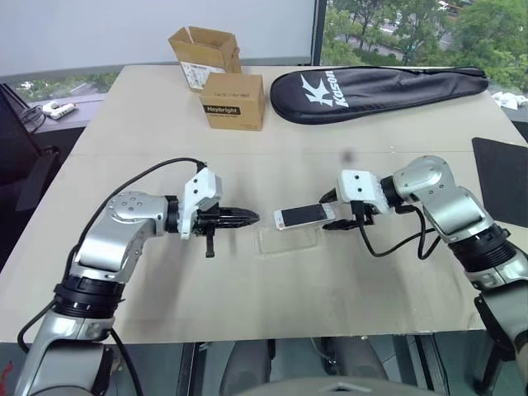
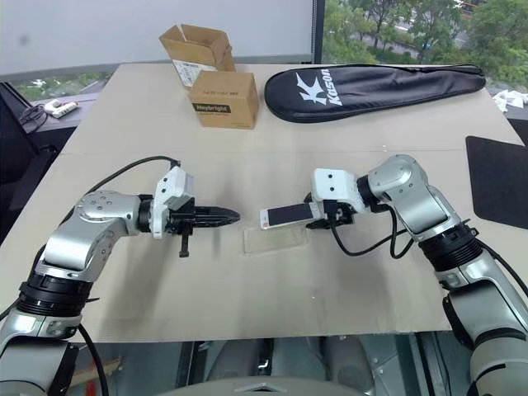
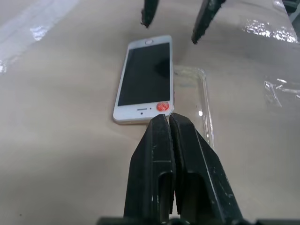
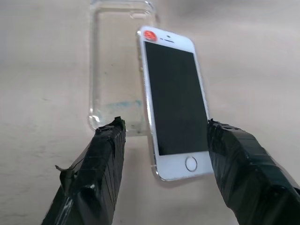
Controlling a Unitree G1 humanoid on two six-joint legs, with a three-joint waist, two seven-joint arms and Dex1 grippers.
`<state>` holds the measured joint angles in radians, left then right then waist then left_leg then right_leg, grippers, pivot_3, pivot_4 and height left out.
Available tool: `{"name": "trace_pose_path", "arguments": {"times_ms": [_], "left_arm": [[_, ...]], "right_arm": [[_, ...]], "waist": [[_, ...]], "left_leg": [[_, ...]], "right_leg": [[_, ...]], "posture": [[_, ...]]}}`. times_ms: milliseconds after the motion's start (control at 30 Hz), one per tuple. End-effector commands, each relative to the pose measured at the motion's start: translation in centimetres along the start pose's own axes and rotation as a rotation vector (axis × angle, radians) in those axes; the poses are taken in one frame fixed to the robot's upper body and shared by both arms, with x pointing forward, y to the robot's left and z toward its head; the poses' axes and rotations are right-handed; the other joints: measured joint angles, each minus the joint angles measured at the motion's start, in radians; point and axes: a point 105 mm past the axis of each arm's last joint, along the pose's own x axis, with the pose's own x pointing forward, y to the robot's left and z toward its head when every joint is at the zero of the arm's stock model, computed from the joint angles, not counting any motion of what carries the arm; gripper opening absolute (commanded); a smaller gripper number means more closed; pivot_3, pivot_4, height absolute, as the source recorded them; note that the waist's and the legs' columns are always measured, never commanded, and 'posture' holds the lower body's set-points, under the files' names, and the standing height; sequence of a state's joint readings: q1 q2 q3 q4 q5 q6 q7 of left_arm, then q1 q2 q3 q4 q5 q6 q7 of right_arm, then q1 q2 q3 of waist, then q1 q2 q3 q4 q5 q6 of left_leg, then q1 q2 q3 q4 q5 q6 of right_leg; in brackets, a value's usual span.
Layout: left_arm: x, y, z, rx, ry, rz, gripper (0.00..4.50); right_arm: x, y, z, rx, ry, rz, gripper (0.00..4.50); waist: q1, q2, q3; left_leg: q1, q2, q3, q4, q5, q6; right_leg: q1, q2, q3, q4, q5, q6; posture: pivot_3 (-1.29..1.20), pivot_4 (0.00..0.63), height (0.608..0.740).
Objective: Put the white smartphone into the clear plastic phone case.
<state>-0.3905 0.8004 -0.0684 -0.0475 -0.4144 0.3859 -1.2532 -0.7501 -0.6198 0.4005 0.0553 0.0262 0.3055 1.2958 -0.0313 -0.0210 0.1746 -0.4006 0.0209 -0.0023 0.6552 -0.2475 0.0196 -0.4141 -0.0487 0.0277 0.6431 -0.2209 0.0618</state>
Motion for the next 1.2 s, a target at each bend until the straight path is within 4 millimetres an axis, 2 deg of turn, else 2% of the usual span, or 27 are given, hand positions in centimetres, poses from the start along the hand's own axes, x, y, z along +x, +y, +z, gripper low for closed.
{"name": "trace_pose_path", "arguments": {"times_ms": [33,67,100,200,467,633,933,967,1000,1033,1067,1100,1200], "left_arm": [[0.0,0.1,0.4,0.038,-0.013,-0.004,0.00],[0.2,0.1,0.3,0.041,-0.012,-0.004,0.00],[0.4,0.0,0.2,0.046,-0.012,-0.006,0.00],[0.5,0.1,0.3,0.042,-0.029,0.002,0.00],[0.0,-0.2,-0.2,0.040,-0.027,0.024,0.00],[-0.6,-0.3,-0.5,0.033,-0.024,0.054,0.00],[-1.1,-1.0,-1.0,0.013,-0.027,0.089,0.00],[-1.1,-1.1,-1.0,0.013,-0.026,0.090,0.00],[-1.0,-1.2,-1.1,0.013,-0.025,0.090,0.00],[-1.0,-1.2,-1.1,0.012,-0.025,0.090,0.00],[-1.0,-1.2,-1.1,0.012,-0.025,0.090,0.00],[-1.0,-1.3,-1.2,0.012,-0.025,0.089,0.00],[-1.0,-1.5,-1.3,0.011,-0.023,0.082,0.00]], "right_arm": [[-0.4,-0.7,0.6,-0.004,-0.024,-0.035,3.69],[-0.4,-0.7,0.8,0.020,-0.040,-0.029,4.20],[-0.3,-0.9,1.0,0.037,-0.055,-0.028,4.45],[-0.2,-1.4,1.1,0.077,-0.069,-0.017,4.45],[1.2,-2.6,-1.0,0.214,-0.026,0.061,4.45],[2.1,-2.7,-3.0,0.280,0.026,0.112,4.45],[3.1,-2.4,-3.3,0.333,0.014,0.179,4.45],[3.2,-2.4,-3.3,0.331,0.015,0.185,3.95],[3.2,-2.3,-3.3,0.329,0.017,0.189,3.68],[3.2,-2.3,-3.4,0.327,0.018,0.191,3.15],[3.2,-2.3,-3.4,0.325,0.017,0.191,2.89],[3.3,-2.3,-3.3,0.322,0.012,0.191,2.75],[3.3,-2.6,-2.5,0.319,-0.038,0.172,2.75]], "waist": [[0.000,0.000,0.000],[0.001,0.000,0.000],[0.001,0.000,0.000],[0.001,0.000,0.000],[-0.004,0.000,0.000],[-0.005,0.000,0.000],[-0.011,0.000,0.000],[-0.011,0.000,0.000],[-0.010,0.000,0.000],[-0.011,0.000,0.000],[-0.011,0.000,0.000],[-0.011,0.000,0.000],[-0.011,0.000,0.000]], "left_leg": [[0.000,0.000,0.000,0.000,0.000,0.000],[0.000,0.000,0.000,0.000,0.000,0.000],[0.000,0.000,0.000,0.000,0.000,0.000],[0.000,0.000,0.000,0.000,0.000,0.000],[0.000,0.000,0.000,0.001,0.000,0.000],[0.000,0.000,0.000,0.000,0.000,0.000],[0.002,0.000,0.000,0.000,0.000,0.000],[0.003,0.000,-0.001,0.000,0.000,0.000],[0.003,0.000,-0.001,0.001,0.000,0.000],[0.002,0.000,0.000,0.000,0.000,0.000],[0.003,0.000,-0.001,0.000,0.000,0.000],[0.003,0.000,-0.001,0.000,0.000,0.000],[0.002,0.000,-0.001,0.000,0.000,0.000]], "right_leg": [[0.000,0.000,0.000,0.000,0.000,0.000],[0.000,0.000,0.000,0.000,0.000,0.000],[0.000,0.000,0.000,0.000,0.000,0.000],[0.000,0.000,0.000,0.000,0.000,0.000],[0.000,0.000,0.000,0.000,0.000,0.000],[0.000,0.000,0.000,0.001,0.000,0.000],[0.001,0.000,0.000,0.003,0.000,0.000],[0.001,0.000,0.000,0.003,0.000,0.000],[0.001,0.000,0.000,0.003,0.000,0.000],[0.001,0.000,0.000,0.003,0.000,0.000],[0.001,0.000,0.000,0.003,0.000,0.000],[0.001,0.000,0.000,0.003,0.000,0.000],[0.001,0.000,0.000,0.003,0.000,0.000]], "posture": [[0.00,0.150,0.740],[0.00,0.150,0.740],[0.00,0.150,0.740],[0.00,0.150,0.740],[0.00,0.150,0.740],[0.00,0.150,0.740],[0.00,0.150,0.740],[0.00,0.150,0.740],[0.00,0.150,0.740],[0.00,0.150,0.740],[0.00,0.150,0.740],[0.00,0.150,0.740],[0.00,0.150,0.740]]}}
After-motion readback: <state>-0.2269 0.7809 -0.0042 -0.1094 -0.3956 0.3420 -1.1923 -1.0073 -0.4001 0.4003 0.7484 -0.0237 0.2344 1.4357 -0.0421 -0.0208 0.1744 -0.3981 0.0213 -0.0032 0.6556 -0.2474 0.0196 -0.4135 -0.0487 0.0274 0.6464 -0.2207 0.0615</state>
